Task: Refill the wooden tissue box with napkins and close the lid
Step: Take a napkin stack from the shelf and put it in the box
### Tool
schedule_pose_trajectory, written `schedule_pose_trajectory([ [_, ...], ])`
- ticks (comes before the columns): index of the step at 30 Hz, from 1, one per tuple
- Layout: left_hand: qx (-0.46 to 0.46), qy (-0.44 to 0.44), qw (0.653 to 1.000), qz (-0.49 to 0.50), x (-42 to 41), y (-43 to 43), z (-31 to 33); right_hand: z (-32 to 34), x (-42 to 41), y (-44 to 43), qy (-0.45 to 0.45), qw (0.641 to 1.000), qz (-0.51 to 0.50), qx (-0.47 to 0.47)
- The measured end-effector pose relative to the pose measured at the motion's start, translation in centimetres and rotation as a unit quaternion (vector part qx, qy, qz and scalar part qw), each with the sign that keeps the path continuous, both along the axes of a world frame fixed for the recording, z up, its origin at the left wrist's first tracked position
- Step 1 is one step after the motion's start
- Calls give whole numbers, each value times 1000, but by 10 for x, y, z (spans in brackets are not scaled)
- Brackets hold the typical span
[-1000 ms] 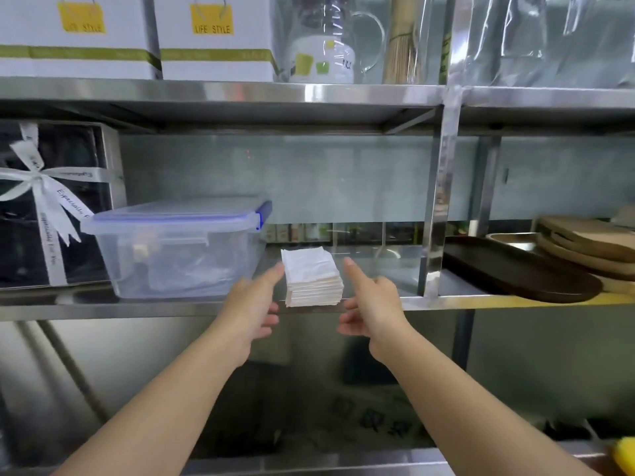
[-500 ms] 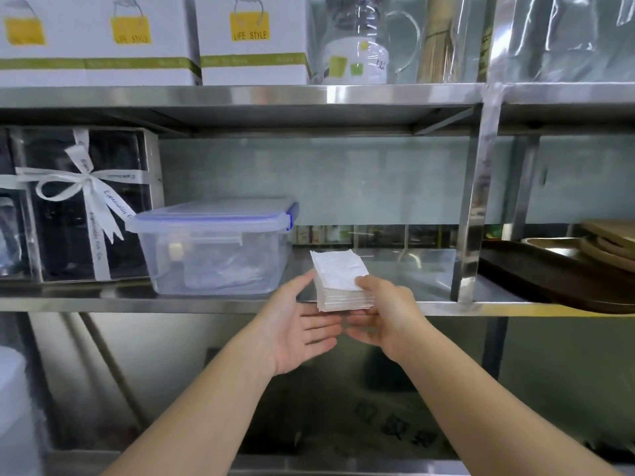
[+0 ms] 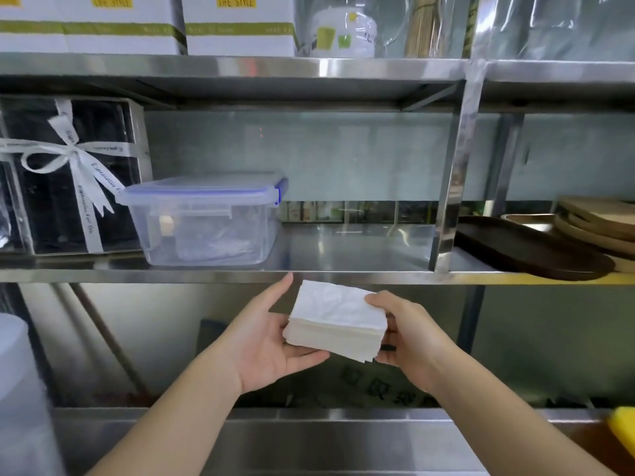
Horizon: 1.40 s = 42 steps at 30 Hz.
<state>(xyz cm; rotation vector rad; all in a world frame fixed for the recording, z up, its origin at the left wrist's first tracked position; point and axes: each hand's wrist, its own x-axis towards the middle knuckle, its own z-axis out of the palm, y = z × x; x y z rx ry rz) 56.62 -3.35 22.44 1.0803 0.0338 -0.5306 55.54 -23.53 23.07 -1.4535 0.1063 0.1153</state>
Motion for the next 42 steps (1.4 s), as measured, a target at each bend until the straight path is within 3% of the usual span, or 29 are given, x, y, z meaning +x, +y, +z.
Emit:
schedule_pose_trajectory([
  [11,191,7,981,3,-72,-19,3,-8,-66,-9,99,995,-4,29],
  [22,217,40,975,-27,-173,-49,22,18,-170,-31,131,989,-27,62],
  [29,251,25,967,-21,-244,-30,33,21,-246,-53,208,972,72,81],
  [42,288,-10,956,-45,-355,-23,-6,-19,-351,-52,159,985,53,-28],
])
